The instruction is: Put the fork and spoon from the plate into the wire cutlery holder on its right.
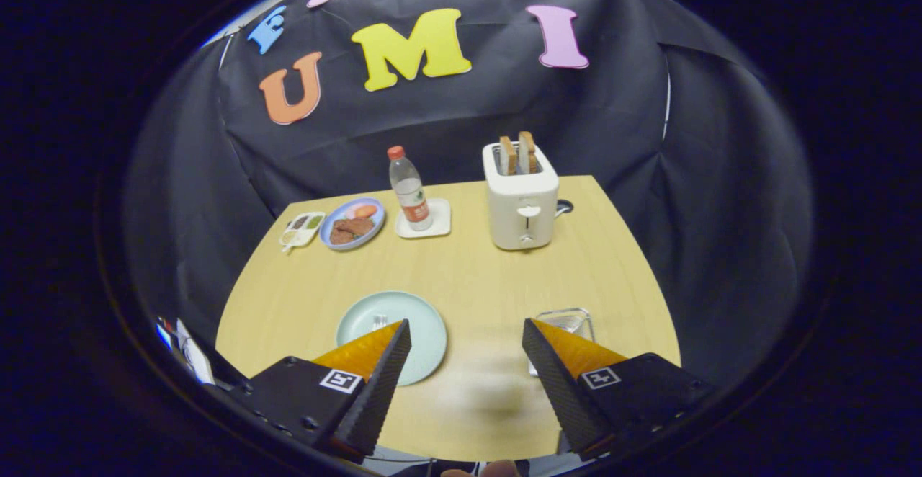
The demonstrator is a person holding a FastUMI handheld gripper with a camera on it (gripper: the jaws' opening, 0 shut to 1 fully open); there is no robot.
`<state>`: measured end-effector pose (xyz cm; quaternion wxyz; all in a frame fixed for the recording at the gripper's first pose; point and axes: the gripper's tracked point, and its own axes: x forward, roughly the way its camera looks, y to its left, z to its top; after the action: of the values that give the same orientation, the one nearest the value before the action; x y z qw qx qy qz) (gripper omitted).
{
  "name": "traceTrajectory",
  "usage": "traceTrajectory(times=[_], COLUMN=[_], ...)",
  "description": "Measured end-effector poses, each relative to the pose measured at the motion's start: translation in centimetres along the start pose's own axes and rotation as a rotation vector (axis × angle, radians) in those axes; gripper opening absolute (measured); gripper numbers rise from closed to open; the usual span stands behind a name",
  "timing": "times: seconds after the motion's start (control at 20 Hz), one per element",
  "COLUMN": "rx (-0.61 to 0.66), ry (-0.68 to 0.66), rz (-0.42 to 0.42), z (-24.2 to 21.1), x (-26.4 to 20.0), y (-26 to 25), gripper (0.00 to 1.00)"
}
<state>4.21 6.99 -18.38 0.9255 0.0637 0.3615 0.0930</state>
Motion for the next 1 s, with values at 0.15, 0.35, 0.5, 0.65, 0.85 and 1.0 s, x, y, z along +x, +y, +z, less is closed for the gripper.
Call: traceTrajectory(times=[0.15, 0.35, 0.5, 0.65, 0.85, 1.0], rx=[-0.002, -0.038, -0.065, -0.088, -0.081, -0.083], ry=[0.009, 0.042, 0.060, 0.101, 0.158, 0.189], rz=[0.026, 0.042, 0.038, 0.024, -0.003, -0.015], z=[-2.1, -6.3, -8.2, -10.4, -13.1, -14.3], x=[1.6, 4.2, 6.5, 8.9, 12.0, 13.2], y=[4.3, 8.8, 10.8, 12.1, 12.1, 12.1], gripper=[0.94, 0.94, 0.94, 0.94, 0.94, 0.93])
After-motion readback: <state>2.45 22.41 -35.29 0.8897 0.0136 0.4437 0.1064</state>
